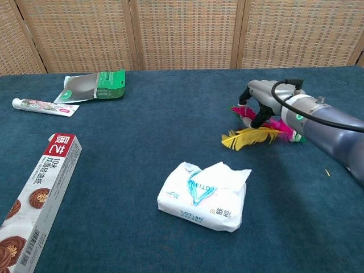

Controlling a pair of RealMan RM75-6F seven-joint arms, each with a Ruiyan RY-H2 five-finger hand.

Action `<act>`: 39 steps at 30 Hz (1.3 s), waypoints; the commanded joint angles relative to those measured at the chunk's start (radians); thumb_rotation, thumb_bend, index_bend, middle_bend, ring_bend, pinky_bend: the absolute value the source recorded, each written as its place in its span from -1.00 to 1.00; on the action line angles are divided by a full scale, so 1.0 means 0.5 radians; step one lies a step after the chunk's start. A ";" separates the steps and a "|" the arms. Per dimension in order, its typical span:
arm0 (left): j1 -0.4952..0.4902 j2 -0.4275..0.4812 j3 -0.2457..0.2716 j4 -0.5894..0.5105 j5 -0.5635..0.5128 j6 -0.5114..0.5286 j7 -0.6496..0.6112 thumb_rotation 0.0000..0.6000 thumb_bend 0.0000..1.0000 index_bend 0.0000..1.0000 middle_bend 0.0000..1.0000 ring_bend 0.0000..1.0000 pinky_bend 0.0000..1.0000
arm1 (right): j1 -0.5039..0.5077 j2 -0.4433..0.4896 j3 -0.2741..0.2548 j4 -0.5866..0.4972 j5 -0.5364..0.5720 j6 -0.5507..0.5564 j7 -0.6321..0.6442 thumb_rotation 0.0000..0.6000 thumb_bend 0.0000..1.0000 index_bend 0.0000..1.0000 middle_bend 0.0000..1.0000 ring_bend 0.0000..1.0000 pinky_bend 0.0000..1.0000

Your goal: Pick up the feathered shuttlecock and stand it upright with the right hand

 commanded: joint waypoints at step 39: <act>0.009 0.011 0.011 -0.025 0.041 0.027 0.002 1.00 -1.00 -1.00 -1.00 -1.00 -1.00 | -0.105 0.288 0.381 -0.608 0.406 0.350 0.196 1.00 -0.08 0.12 -0.55 -0.88 -0.59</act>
